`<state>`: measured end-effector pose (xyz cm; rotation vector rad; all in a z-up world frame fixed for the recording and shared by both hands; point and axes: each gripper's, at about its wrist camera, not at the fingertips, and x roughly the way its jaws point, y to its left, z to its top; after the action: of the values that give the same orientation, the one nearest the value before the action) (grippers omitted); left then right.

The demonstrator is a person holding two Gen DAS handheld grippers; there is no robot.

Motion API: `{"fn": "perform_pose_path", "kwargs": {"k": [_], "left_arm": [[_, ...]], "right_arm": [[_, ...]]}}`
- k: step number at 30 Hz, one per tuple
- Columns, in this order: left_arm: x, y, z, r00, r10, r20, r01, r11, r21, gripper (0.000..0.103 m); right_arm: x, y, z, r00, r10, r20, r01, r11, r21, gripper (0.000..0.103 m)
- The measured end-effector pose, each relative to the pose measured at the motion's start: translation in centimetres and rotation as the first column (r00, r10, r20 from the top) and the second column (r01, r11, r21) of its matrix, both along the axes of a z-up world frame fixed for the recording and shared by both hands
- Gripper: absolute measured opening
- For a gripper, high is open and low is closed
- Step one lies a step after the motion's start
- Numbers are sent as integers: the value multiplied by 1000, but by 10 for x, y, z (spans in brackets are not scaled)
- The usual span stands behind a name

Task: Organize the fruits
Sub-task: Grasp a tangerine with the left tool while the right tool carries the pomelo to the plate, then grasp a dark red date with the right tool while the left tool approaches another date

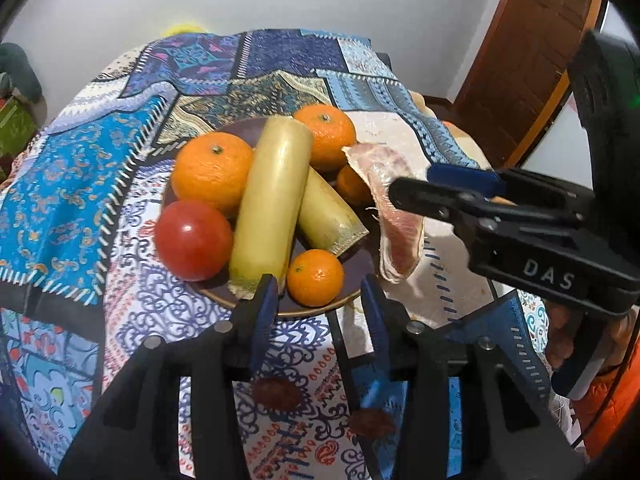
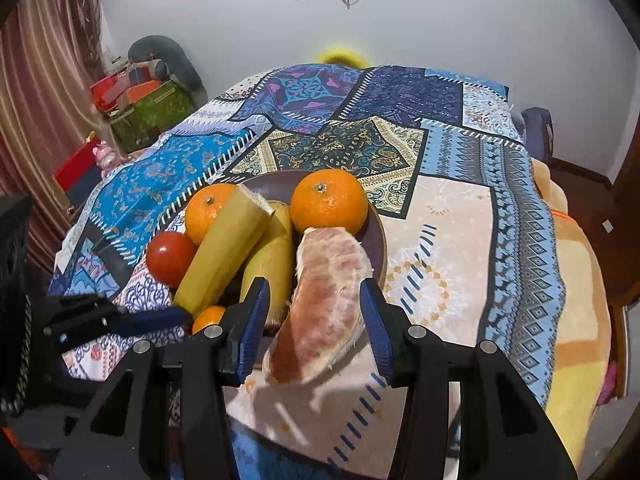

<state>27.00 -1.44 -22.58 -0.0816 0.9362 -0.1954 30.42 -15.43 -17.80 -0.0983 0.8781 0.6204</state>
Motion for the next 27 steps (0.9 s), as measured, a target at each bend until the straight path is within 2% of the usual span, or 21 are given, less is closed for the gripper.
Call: {"fn": "perform_pose_path", "kwargs": {"k": [6, 9, 12, 15, 19, 23, 27], "left_arm": [[-16, 7, 14, 1000, 21, 22, -21, 1000, 9, 44], [-27, 12, 20, 999, 36, 35, -37, 999, 27, 50], [-38, 18, 23, 998, 50, 36, -52, 998, 46, 50], [-48, 23, 26, 997, 65, 35, -67, 996, 58, 50], [-66, 32, 28, 995, 88, 44, -91, 993, 76, 54], [-81, 40, 29, 994, 100, 43, -103, 992, 78, 55], [-94, 47, 29, 993, 105, 47, -108, 991, 78, 58]], "right_arm": [[-13, -11, 6, 1000, -13, 5, 13, 1000, -16, 44], [-21, -18, 6, 1000, -15, -6, 15, 1000, -24, 44], [-32, -22, 8, 1000, -11, -13, 10, 1000, -28, 44], [-44, -23, 9, 1000, -4, -24, 3, 1000, -26, 49], [-61, -16, 9, 999, 28, -37, -29, 999, -35, 49], [-77, -6, 8, 997, 52, -50, -54, 998, -38, 55], [-89, 3, 5, 996, 62, -62, -65, 997, -45, 56]]}}
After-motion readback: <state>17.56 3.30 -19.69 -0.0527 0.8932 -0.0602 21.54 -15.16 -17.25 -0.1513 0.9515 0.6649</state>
